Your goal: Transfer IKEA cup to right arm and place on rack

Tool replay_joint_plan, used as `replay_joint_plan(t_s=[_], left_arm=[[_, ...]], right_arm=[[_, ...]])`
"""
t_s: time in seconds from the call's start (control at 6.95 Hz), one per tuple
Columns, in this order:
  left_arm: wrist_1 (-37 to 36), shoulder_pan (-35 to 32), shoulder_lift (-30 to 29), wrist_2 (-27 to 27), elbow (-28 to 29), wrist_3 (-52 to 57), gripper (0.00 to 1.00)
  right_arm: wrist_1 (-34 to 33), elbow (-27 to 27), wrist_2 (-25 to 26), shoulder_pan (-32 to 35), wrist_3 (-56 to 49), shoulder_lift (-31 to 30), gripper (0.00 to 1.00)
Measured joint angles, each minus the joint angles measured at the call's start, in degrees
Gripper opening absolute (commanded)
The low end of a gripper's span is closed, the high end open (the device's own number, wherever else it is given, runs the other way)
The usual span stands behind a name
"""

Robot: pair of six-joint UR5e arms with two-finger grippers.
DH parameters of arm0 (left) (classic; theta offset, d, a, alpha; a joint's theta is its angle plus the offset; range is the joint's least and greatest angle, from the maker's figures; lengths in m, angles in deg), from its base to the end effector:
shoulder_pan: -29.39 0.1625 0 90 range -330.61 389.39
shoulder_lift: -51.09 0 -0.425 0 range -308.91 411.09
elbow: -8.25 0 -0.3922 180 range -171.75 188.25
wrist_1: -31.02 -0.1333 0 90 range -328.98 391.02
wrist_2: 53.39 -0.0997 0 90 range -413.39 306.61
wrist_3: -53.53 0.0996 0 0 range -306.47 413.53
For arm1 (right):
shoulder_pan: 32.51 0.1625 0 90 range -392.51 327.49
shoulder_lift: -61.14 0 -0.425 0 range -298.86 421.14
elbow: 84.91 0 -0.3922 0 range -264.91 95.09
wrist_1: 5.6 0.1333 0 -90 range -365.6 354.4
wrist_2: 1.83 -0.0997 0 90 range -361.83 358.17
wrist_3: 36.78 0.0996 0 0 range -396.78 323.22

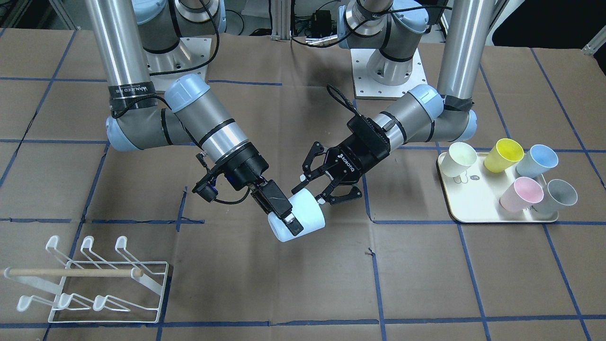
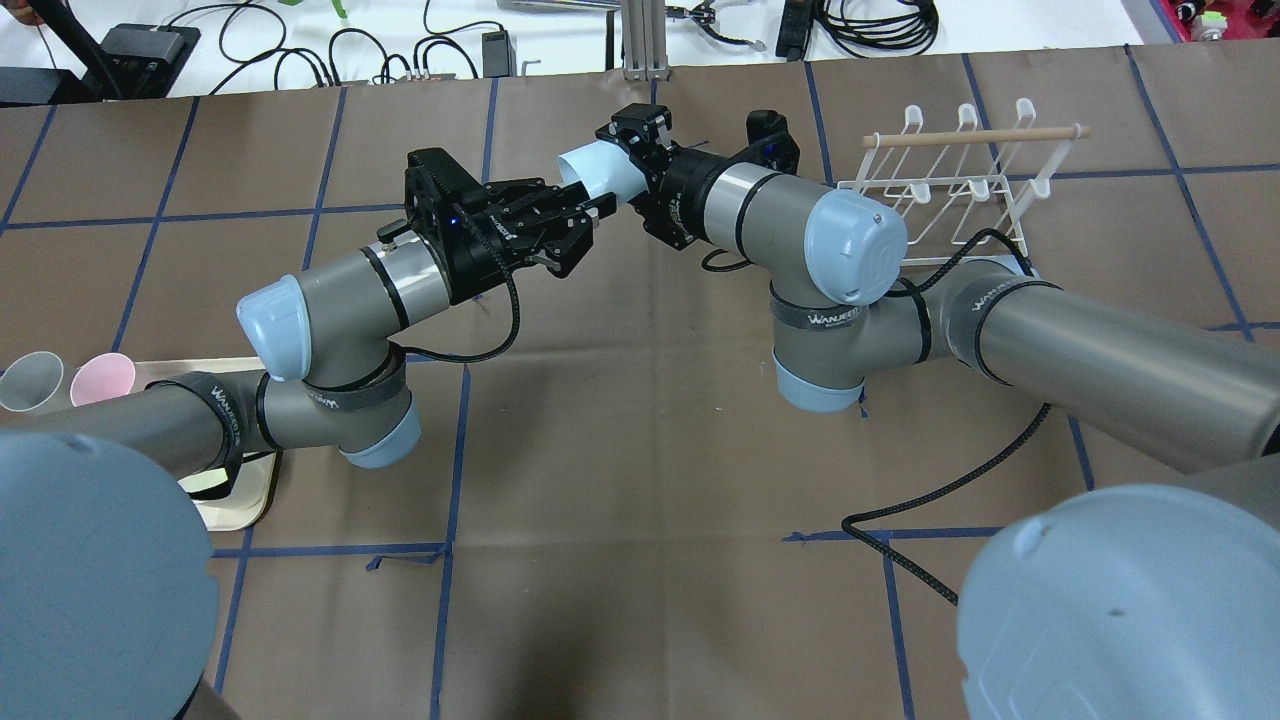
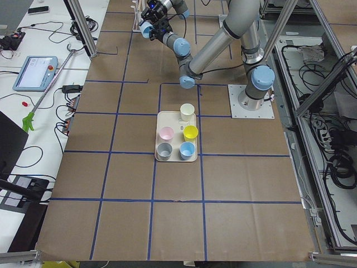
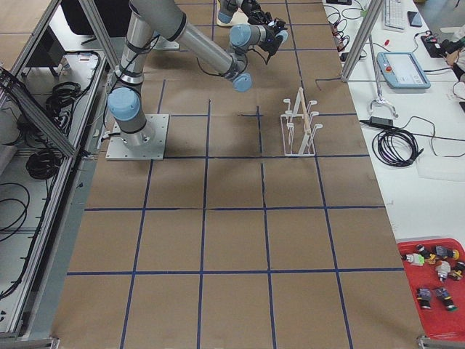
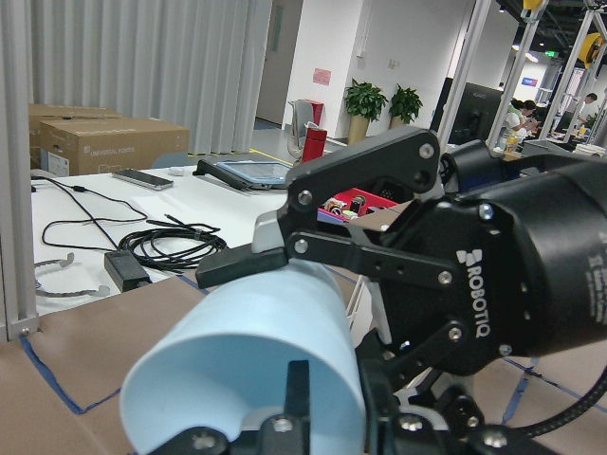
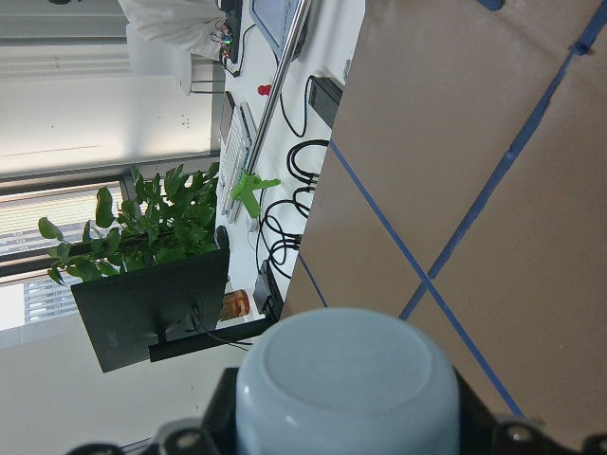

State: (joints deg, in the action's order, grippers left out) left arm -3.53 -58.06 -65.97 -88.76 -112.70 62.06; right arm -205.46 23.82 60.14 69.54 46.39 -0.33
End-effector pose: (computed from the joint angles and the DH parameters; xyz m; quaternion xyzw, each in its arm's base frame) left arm -0.1923 -0.5028 0.2768 -0.2901 -0.7287 0.5222 0.3348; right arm 0.3000 -0.5424 0.2959 0.3798 0.7476 -0.1870 0.5118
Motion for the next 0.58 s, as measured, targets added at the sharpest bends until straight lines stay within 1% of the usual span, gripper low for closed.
replay_joint_plan(t_s=[0.14, 0.43, 0.58], left_arm=[[-0.05, 0.05, 0.14, -0.19, 0.0, 0.0, 0.98], [0.1, 1.13, 0.99, 0.17, -0.13, -0.12, 0.99], [0.2, 3.23, 1.41, 0.92, -0.39, -0.18, 0.99]], right_arm=[[0.0, 0.0, -0.05, 0.0, 0.0, -0.03, 0.47], [0.0, -0.06, -0.18, 0.0, 0.03, -0.08, 0.45], [0.0, -0.26, -0.26, -0.11, 0.0, 0.01, 0.44]])
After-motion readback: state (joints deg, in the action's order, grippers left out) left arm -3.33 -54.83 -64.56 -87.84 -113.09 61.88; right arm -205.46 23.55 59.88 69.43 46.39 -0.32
